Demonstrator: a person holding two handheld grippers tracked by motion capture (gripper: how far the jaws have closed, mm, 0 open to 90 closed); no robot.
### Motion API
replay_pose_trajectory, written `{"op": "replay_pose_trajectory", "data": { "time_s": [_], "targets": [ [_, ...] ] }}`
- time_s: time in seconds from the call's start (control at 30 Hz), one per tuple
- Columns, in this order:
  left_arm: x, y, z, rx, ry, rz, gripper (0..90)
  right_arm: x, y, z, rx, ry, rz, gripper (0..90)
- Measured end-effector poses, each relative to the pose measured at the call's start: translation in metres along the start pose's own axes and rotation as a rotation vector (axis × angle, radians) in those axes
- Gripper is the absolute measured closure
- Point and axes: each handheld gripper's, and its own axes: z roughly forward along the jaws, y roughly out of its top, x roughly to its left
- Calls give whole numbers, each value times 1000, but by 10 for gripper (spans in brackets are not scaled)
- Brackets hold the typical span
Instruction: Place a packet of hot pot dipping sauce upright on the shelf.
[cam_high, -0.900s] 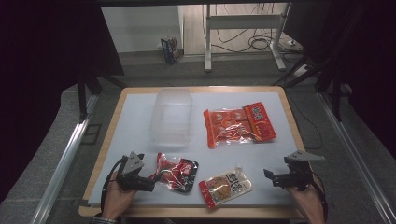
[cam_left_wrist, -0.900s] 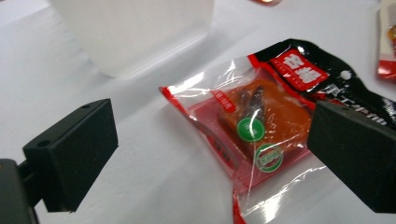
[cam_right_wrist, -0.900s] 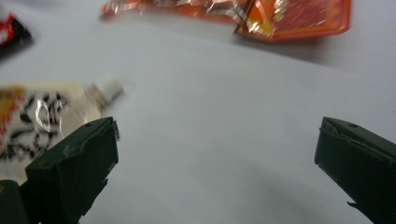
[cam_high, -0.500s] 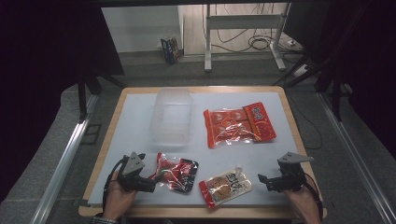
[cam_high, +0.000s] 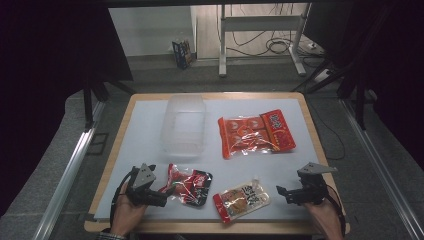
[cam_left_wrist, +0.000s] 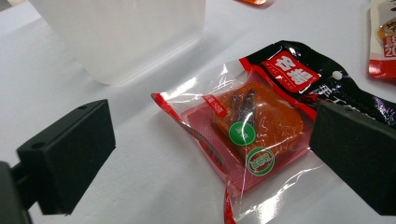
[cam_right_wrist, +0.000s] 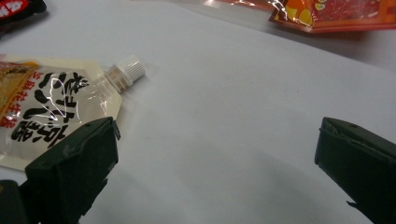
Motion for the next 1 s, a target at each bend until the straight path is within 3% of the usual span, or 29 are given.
{"op": "replay_pose_trajectory", "data": {
  "time_s": [0.13,0.53,1.0],
  "targets": [
    [0,0,0,-8,-12,-1,17,-2,0,0,-5,22,33,0],
    [0,0,2,8,-46,0,36,0,1,2,-9,4,1,0],
    [-1,1,2,43,-41,-13,44,-4,6,5,-26,-20,-9,2]
  ]
}}
